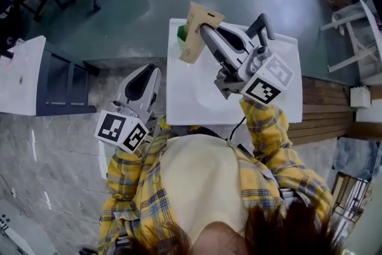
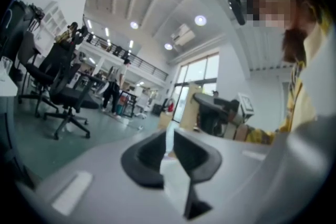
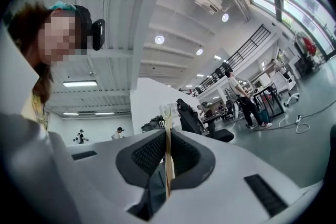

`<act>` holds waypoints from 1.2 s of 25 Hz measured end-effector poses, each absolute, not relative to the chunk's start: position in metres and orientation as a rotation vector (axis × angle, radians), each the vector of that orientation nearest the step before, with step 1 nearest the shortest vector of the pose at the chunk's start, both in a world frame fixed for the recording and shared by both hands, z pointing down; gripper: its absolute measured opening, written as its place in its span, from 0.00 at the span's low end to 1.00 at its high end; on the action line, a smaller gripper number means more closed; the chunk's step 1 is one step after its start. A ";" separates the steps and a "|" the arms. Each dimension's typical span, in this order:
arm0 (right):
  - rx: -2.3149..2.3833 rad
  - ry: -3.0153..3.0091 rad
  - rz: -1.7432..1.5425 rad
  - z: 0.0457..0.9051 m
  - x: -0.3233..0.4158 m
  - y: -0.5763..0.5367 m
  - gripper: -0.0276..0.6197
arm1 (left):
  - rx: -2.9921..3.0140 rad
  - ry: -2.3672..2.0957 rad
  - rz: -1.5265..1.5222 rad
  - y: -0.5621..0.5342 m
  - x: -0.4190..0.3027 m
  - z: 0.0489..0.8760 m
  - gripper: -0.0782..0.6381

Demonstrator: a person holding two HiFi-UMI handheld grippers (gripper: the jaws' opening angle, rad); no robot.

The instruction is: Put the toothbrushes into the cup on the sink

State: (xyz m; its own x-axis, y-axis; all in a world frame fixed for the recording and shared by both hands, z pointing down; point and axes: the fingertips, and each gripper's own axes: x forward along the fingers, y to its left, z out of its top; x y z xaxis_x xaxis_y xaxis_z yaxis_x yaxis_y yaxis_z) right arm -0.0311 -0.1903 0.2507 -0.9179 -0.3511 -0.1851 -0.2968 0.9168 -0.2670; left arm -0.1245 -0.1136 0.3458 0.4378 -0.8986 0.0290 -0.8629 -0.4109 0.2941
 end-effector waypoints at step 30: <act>-0.921 2.822 -0.002 0.327 -0.058 -0.255 0.09 | 2.389 -1.543 -0.060 -0.105 -0.120 0.367 0.12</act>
